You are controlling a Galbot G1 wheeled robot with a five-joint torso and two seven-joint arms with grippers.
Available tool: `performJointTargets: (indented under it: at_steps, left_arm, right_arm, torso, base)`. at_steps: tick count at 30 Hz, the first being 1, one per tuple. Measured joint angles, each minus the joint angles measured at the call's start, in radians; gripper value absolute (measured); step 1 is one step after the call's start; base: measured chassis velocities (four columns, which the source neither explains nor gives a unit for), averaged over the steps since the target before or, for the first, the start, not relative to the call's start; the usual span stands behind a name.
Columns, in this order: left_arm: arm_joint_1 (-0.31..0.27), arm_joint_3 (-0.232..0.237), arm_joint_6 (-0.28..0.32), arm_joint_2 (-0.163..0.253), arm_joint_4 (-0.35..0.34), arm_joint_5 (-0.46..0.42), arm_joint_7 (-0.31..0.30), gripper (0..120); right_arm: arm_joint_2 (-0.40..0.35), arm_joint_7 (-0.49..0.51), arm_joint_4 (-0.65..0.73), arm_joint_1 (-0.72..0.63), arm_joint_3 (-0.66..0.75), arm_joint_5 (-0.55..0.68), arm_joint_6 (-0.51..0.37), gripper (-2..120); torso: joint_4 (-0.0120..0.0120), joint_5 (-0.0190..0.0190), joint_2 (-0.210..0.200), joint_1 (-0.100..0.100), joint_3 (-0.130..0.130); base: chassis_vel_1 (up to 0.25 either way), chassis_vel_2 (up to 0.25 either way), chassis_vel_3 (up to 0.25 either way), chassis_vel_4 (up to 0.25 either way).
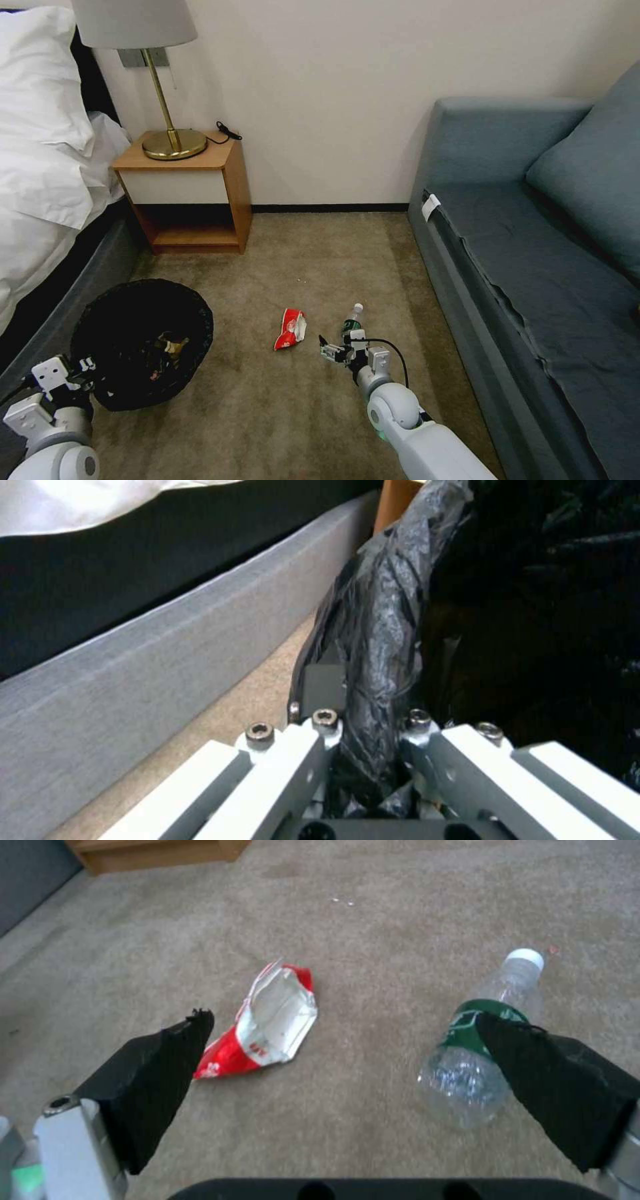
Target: Pick up the trash bin, then pick up the garbage on the floor and place it into the trash bin.
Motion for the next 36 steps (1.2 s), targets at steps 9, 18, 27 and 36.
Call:
performJointTargets:
  at_steps: [9, 18, 27, 36]
  left_arm:
    - [0.0, -0.001, -0.002, 0.0, 0.003, 0.002, 0.002, 2]
    - [0.005, -0.001, -0.008, 0.003, 0.008, 0.002, 0.004, 2]
    - [0.006, 0.003, -0.009, 0.004, 0.011, 0.006, 0.004, 2]
    - [0.003, 0.016, -0.01, 0.002, 0.014, 0.017, 0.004, 2]
  right_arm:
    - [0.001, -0.003, -0.008, -0.001, -0.001, -0.006, 0.0, 100]
    - [0.007, -0.002, -0.02, -0.006, 0.003, -0.019, 0.0, 100]
    - [0.009, -0.001, -0.023, -0.011, 0.004, -0.023, -0.006, 100]
    - [-0.019, 0.009, -0.017, -0.015, -0.001, -0.02, -0.022, 100]
  torso:
    - [0.0, 0.0, 0.0, 0.0, 0.0]
    - [0.0, 0.0, 0.0, 0.0, 0.0]
    - [0.0, 0.0, 0.0, 0.0, 0.0]
    - [0.0, 0.0, 0.0, 0.0, 0.0]
  base:
    - [-0.087, 0.091, 0.086, -0.088]
    - [-0.091, 0.095, 0.096, -0.088]
    - [-0.088, 0.089, 0.085, -0.085]
    - [-0.088, 0.084, 0.094, -0.082]
